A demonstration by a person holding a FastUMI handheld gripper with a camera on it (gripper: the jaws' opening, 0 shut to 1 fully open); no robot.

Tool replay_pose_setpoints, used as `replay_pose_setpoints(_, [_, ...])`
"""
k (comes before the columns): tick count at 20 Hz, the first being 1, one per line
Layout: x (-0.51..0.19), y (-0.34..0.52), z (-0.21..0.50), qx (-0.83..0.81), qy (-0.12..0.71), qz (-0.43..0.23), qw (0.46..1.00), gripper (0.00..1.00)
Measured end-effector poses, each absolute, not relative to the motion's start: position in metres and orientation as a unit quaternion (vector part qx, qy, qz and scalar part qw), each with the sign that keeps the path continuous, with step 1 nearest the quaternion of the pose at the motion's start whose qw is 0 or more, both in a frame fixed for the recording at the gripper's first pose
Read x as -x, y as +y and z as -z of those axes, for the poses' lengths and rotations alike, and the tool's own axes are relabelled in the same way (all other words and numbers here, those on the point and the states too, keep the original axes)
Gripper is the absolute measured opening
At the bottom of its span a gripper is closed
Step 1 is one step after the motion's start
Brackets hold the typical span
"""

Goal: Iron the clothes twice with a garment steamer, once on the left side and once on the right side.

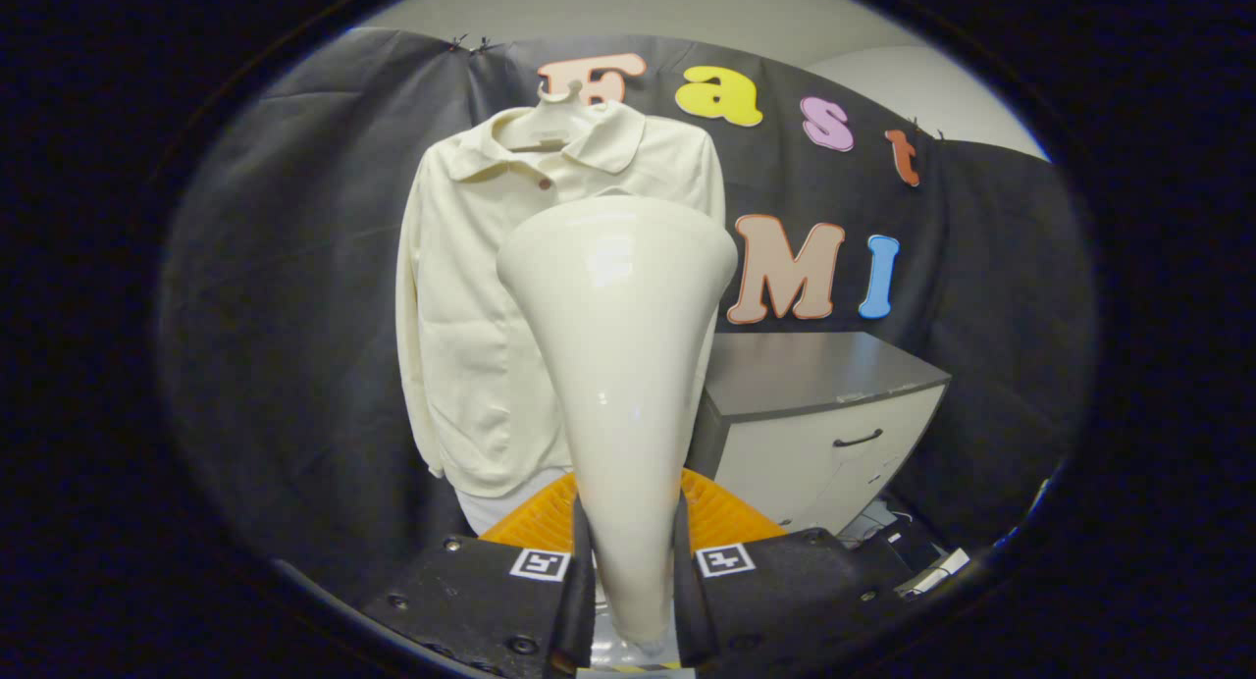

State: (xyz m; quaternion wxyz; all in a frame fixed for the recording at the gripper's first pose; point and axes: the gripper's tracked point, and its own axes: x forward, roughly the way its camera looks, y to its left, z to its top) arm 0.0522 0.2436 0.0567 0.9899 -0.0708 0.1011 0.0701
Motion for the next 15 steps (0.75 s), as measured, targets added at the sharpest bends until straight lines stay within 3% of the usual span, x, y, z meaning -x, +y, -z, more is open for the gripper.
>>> replay_pose_setpoints(7, [-0.006,0.200,-0.120,0.048,0.018,-0.084,0.995,0.32])
replay_pose_setpoints(15, [0.023,0.157,-0.114,0.040,0.015,-0.074,0.996,0.32])
